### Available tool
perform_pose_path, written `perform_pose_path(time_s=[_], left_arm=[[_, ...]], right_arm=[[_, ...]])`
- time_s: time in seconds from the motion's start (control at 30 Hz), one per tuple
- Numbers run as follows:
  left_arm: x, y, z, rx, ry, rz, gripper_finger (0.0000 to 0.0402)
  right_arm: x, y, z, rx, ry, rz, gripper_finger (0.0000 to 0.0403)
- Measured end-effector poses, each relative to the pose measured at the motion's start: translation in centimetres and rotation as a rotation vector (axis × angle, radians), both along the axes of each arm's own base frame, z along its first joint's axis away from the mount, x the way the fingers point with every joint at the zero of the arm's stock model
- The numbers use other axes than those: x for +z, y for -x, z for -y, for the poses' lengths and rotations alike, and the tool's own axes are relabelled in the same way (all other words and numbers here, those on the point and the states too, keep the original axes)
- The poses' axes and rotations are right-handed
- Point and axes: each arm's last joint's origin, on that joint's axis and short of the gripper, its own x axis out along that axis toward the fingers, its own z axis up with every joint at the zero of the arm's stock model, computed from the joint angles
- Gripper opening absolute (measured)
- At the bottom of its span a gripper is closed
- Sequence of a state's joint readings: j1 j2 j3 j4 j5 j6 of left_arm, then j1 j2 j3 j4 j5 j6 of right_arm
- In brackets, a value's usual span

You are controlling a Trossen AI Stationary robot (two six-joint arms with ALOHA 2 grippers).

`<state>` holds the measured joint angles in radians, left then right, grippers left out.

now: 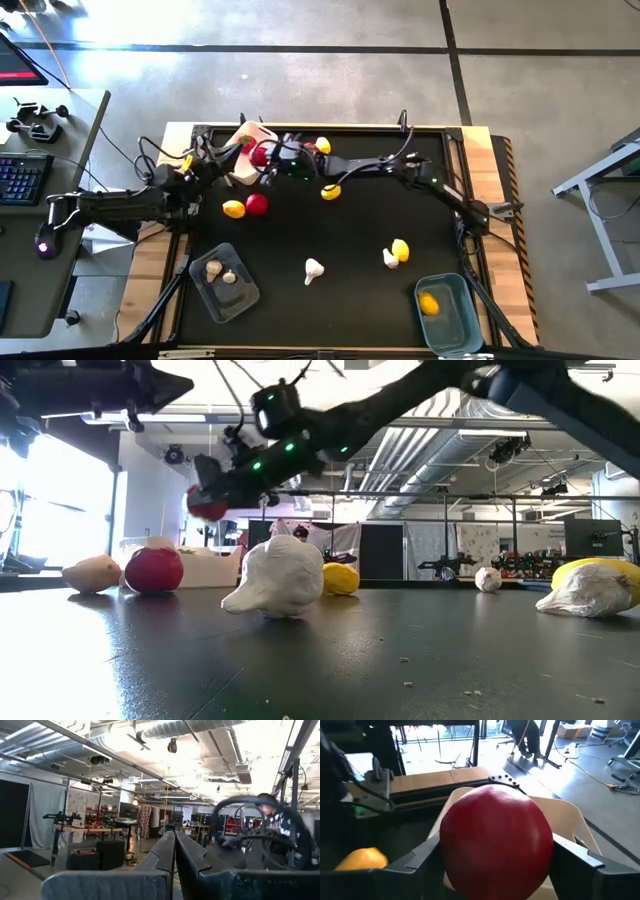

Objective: Sort produce into baskets
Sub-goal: Put the red tomato into the white bin

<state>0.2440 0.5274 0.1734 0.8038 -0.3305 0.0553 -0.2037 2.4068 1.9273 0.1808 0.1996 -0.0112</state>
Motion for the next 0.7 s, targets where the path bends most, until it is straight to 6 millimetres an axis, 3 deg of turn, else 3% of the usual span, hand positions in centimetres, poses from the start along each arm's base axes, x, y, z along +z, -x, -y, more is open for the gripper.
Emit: perform_pose_path(time_s=[0.27,0.7], left_arm=[[0.1,0.2,0.0,0.027,0.009,0.012,0.0000],[0.1,0.2,-0.1,0.062,0.002,0.000,0.0000]], right_arm=[[-1.6,-2.4,2.2,-0.025,0.022,-0.009,0.0266],[-3.7,-2.2,5.0,-0.051,-0.006,-0.024,0.0266]])
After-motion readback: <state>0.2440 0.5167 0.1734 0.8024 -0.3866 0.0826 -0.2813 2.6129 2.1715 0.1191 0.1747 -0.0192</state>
